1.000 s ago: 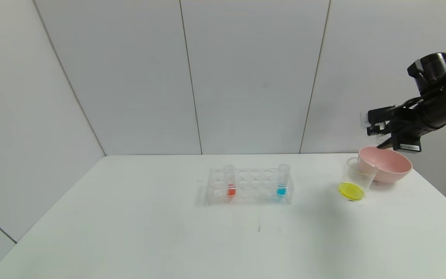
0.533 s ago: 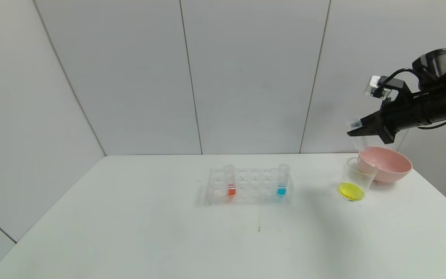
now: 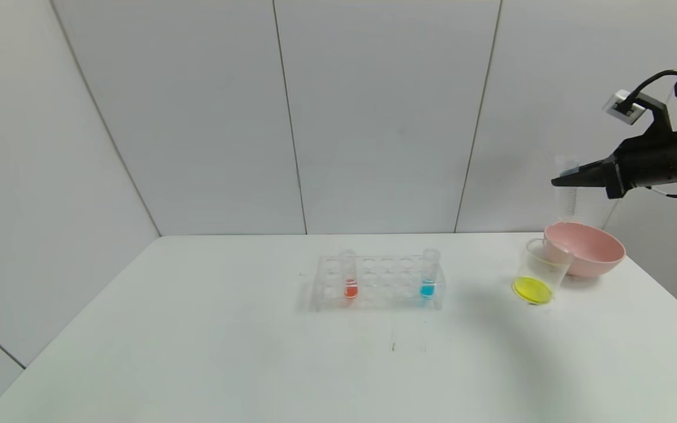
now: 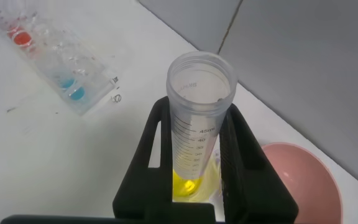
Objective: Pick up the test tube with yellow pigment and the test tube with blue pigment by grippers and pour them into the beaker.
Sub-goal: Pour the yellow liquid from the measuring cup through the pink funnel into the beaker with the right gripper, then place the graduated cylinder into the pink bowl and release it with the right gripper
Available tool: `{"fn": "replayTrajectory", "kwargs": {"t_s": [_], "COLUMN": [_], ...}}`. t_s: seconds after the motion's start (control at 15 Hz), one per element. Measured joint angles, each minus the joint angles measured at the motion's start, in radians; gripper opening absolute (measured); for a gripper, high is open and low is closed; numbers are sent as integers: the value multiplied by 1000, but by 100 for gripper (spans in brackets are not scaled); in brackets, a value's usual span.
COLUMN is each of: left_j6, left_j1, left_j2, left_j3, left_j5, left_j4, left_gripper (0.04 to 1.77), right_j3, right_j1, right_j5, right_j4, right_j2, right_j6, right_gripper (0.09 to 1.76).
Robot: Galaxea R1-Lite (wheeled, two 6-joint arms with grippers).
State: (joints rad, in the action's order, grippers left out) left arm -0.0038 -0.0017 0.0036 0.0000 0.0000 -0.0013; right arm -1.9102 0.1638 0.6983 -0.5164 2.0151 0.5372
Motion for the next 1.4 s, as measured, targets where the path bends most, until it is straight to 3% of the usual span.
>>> {"fn": "replayTrajectory", "kwargs": {"t_s": [0.13, 0.4, 0.53, 0.73, 0.93, 1.13, 1.4], "left_j6": [0, 0, 0, 0, 0, 0, 0], "left_j1": [0, 0, 0, 0, 0, 0, 0], "left_j2": [0, 0, 0, 0, 0, 0, 0], "left_j3": [0, 0, 0, 0, 0, 0, 0], "left_j5": [0, 0, 0, 0, 0, 0, 0], "left_j4": [0, 0, 0, 0, 0, 0, 0], "left_gripper": [176, 176, 176, 176, 176, 176, 176], "right_j3": [105, 428, 571, 727, 791, 796, 702], "right_j1": [27, 80, 136, 245, 307, 318, 259], "right_j5": [8, 8, 8, 6, 5, -27, -144], "right_j4": [150, 706, 879, 963, 1021, 1157, 1187], "right_j2": [-26, -103, -136, -157, -135, -68, 34], "right_j6": [-74, -322, -383, -401, -396, -406, -461], "right_gripper": [50, 50, 50, 50, 50, 50, 50]}}
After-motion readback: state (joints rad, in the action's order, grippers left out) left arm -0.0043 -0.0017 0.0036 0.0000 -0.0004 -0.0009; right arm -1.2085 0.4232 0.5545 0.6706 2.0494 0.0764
